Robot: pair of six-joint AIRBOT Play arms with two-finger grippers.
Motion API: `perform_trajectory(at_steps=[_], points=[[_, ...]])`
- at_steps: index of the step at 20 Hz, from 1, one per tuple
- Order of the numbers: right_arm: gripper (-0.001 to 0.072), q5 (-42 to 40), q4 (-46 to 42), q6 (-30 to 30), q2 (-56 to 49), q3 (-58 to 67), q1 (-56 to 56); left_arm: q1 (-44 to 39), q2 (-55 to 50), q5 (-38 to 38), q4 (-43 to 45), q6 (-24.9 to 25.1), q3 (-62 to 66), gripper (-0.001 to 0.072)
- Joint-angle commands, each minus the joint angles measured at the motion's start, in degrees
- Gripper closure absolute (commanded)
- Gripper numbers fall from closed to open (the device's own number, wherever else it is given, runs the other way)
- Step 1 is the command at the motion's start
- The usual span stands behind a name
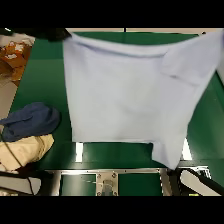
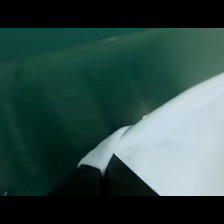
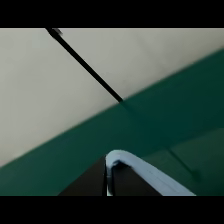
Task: Fold the shirts.
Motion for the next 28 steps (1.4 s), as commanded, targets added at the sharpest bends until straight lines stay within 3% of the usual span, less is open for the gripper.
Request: perform_trajectory(at_steps=[1,5,7,15,17,23,28], points=[[0.0694,-6.7,-3.2,-2.1,-14.4,-4.3,5.2,-1.0,-13.8,0.6,-0.7,-1.0,0.0,0.0688],[0.0694,-7.4,-3.2,-2.2,-28.9,2.5,5.4,-1.0,-19.7,9.2,-3.0,-2.2,-0.1,0.0688],[0.0694,-7.4,-3.3,-2.2,-33.3,7.3,5.3,-1.0,-20.8,13.1,-2.9,-5.4,0.0,0.0688],[0.0694,-6.9,-3.3,-2.3,-39.7,21.5,4.7,-0.1,-21.6,21.2,-2.9,-8.0,0.0,0.0688],[0.0694,-2.4,-3.3,-2.3,-39.6,22.8,3.1,0.9,-21.6,17.5,-3.0,-9.5,0.0,0.0688],[0.0695,21.6,-7.2,-2.3,-38.6,22.2,-6.3,2.7,-21.6,-2.5,-0.6,-9.5,-0.1,0.0688],[0.0696,29.5,-15.5,-2.2,-36.2,14.6,-8.2,1.0,-21.6,-6.9,2.0,-10.5,-3.7,0.0688]])
